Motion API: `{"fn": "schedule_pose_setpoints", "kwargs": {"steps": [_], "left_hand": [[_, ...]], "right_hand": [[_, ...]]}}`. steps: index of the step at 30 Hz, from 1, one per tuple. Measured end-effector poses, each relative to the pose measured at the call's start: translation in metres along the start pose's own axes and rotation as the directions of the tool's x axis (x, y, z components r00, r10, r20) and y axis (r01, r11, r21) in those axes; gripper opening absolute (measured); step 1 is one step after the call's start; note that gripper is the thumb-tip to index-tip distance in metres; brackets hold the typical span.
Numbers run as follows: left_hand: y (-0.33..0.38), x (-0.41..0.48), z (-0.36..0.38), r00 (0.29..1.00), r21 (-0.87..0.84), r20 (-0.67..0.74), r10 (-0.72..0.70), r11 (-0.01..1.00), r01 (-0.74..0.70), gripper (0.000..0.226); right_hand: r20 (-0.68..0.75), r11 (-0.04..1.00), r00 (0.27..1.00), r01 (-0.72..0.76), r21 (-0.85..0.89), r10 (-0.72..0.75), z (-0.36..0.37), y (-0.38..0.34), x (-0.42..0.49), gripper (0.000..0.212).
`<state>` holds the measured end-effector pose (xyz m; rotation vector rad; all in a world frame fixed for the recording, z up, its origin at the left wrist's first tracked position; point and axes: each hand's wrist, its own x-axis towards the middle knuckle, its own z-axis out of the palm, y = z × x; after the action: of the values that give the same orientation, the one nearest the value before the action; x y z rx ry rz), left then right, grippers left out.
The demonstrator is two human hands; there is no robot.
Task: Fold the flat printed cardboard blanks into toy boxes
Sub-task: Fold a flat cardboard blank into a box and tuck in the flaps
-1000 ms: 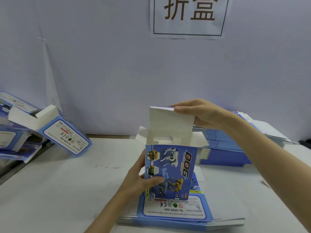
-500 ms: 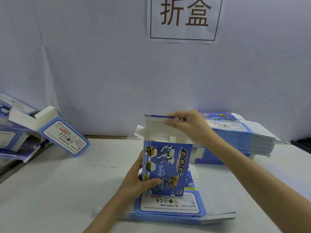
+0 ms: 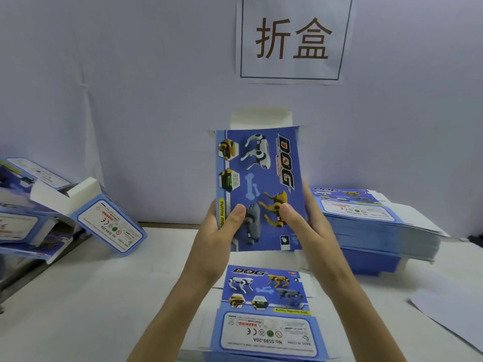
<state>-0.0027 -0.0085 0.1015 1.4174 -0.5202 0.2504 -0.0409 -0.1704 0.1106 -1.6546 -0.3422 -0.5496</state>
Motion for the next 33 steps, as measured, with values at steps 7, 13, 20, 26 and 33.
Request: {"fn": "schedule_pose_setpoints", "kwargs": {"steps": [7, 13, 20, 26, 33], "left_hand": [[0.001, -0.001, -0.007, 0.991, 0.141, -0.114, 0.069, 0.989, -0.053, 0.036], [-0.009, 0.002, -0.004, 0.979, 0.131, -0.178, 0.102, 0.988, -0.080, 0.028], [-0.009, 0.000, -0.004, 0.971, 0.235, -0.162, 0.176, 0.963, -0.135, 0.029], [-0.006, 0.003, -0.005, 0.994, 0.085, -0.103, 0.017, 0.996, -0.008, 0.034], [-0.001, 0.002, -0.011, 0.994, 0.240, -0.084, 0.069, 0.970, -0.047, 0.034]], "right_hand": [[-0.019, 0.989, 0.999, -0.039, 0.142, 0.042, 0.005, 0.006, 0.002, 0.070], [-0.021, 0.995, 0.999, -0.029, 0.096, 0.031, 0.008, 0.013, 0.002, 0.078], [0.045, 0.983, 0.998, -0.047, 0.178, 0.039, 0.004, 0.018, 0.003, 0.074], [-0.011, 0.969, 1.000, 0.000, 0.248, 0.003, 0.000, 0.023, 0.004, 0.077], [-0.027, 0.969, 0.999, -0.023, 0.245, 0.030, 0.006, 0.031, 0.001, 0.068]]}}
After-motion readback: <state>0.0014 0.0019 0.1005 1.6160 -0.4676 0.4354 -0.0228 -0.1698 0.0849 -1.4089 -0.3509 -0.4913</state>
